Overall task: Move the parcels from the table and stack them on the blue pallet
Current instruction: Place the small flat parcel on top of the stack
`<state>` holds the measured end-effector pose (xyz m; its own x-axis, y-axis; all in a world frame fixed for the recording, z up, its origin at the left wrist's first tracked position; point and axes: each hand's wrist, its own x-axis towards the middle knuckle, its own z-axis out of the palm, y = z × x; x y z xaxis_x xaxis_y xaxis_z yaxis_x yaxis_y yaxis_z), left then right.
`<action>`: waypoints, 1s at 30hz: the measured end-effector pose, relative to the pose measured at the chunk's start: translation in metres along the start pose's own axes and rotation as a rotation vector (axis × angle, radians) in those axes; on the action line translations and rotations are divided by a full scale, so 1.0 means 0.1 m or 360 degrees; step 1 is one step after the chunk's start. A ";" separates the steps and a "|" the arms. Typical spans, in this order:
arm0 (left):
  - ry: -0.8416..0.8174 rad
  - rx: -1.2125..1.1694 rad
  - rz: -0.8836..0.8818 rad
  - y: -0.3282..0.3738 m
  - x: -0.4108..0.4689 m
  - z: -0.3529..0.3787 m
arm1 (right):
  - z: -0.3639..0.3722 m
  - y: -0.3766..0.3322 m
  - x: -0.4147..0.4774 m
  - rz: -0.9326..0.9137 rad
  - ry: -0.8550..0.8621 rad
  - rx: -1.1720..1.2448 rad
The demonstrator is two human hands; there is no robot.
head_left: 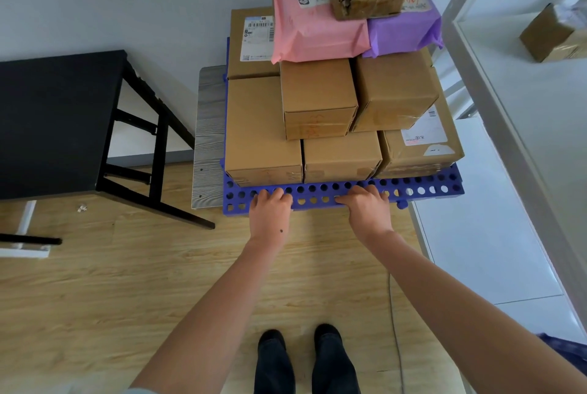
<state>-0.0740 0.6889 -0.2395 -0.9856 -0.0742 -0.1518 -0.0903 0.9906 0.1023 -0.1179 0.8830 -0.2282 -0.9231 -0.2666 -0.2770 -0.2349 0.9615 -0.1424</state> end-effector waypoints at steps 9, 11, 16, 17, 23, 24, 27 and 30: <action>-0.0080 0.0075 -0.0017 -0.25 -0.38 0.06 | 0.16 -0.24 -0.26 -0.0075 -0.0014 0.0015; -0.0082 0.0085 -0.0033 -0.29 -0.46 0.07 | 0.19 -0.30 -0.31 -0.0085 0.0004 0.0010; -0.0094 0.0073 -0.0030 -0.31 -0.46 0.03 | 0.19 -0.35 -0.30 -0.0062 -0.0002 0.0005; -0.0090 0.0070 -0.0030 -0.30 -0.45 0.02 | 0.18 -0.35 -0.30 -0.0058 -0.0008 -0.0004; -0.0057 0.0045 0.0000 -0.24 -0.27 -0.02 | 0.08 -0.27 -0.16 -0.0044 -0.0022 -0.0016; -0.0042 0.0033 -0.0003 -0.22 -0.24 -0.01 | 0.07 -0.25 -0.13 -0.0047 -0.0014 -0.0023; -0.0017 0.0013 -0.0021 -0.19 -0.16 0.00 | 0.04 -0.21 -0.06 -0.0051 -0.0010 -0.0031; 0.0001 0.0020 -0.0032 -0.18 -0.13 0.02 | 0.04 -0.20 -0.02 -0.0069 -0.0014 -0.0020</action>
<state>-0.0597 0.6720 -0.2410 -0.9837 -0.0941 -0.1529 -0.1082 0.9903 0.0867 -0.1103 0.8639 -0.2288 -0.9094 -0.3085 -0.2789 -0.2785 0.9498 -0.1424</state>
